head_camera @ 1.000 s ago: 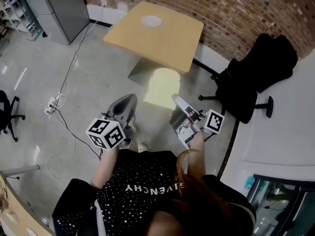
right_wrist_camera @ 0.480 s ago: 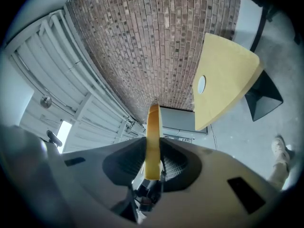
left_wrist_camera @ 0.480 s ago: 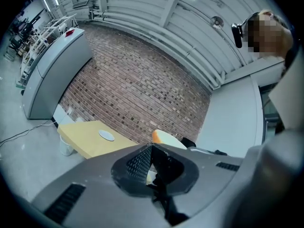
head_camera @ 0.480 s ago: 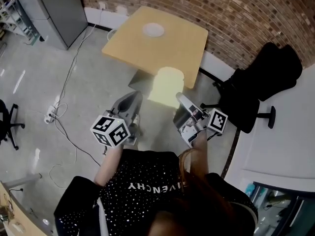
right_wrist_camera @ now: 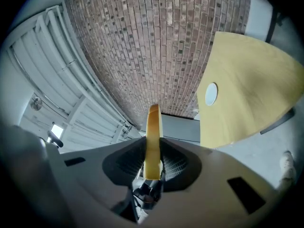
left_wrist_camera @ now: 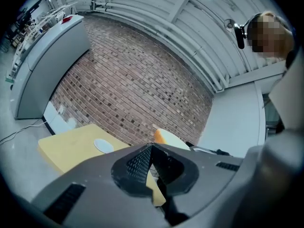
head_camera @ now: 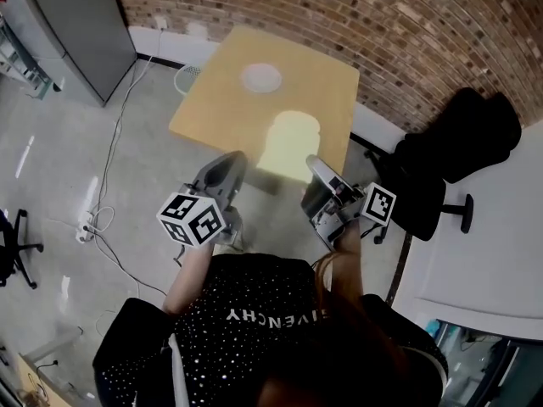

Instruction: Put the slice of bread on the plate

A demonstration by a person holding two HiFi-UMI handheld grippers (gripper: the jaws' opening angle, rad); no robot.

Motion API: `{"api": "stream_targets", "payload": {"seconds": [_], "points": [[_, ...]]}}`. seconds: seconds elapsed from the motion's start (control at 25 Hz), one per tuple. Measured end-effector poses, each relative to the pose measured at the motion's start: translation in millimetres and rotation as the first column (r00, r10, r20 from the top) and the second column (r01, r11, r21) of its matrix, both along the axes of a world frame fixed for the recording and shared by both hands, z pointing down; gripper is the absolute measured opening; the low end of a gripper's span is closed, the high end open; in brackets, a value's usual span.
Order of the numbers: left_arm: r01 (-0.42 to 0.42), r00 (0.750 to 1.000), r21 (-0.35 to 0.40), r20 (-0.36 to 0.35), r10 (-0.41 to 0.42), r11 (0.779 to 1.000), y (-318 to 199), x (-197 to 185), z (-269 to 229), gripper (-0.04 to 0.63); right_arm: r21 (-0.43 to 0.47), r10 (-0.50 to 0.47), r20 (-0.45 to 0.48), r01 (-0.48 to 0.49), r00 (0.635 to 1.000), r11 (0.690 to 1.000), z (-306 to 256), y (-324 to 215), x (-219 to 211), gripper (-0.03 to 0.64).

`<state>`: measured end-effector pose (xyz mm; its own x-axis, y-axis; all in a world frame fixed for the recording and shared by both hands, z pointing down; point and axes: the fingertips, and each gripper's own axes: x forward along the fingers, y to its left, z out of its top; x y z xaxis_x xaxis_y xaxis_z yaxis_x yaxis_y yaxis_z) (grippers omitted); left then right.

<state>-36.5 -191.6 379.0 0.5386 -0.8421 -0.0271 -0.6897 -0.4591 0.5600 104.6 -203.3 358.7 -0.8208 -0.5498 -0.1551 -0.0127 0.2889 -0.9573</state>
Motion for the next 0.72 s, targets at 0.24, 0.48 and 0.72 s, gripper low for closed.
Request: {"api": "stream_targets", "payload": {"seconds": [0.24, 0.48, 0.72], "points": [[-0.054, 0.999, 0.004, 0.010, 0.054, 0.999, -84.3, -20.5, 0.1, 0.009, -0.017, 0.062, 0.000, -0.062, 0.998, 0.998, 4.6, -71.7, -14.7, 0.097], [-0.107, 0.994, -0.009, 0.008, 0.107, 0.994, -133.2, -22.4, 8.2, 0.011, -0.038, 0.090, -0.008, -0.090, 0.996, 0.995, 14.7, -117.4, -23.7, 0.097], [-0.111, 0.994, -0.040, -0.001, 0.111, 0.993, -147.2, -29.4, 23.8, 0.009, -0.093, 0.075, -0.040, -0.078, 0.996, 0.993, 30.3, -136.6, -32.8, 0.098]]}}
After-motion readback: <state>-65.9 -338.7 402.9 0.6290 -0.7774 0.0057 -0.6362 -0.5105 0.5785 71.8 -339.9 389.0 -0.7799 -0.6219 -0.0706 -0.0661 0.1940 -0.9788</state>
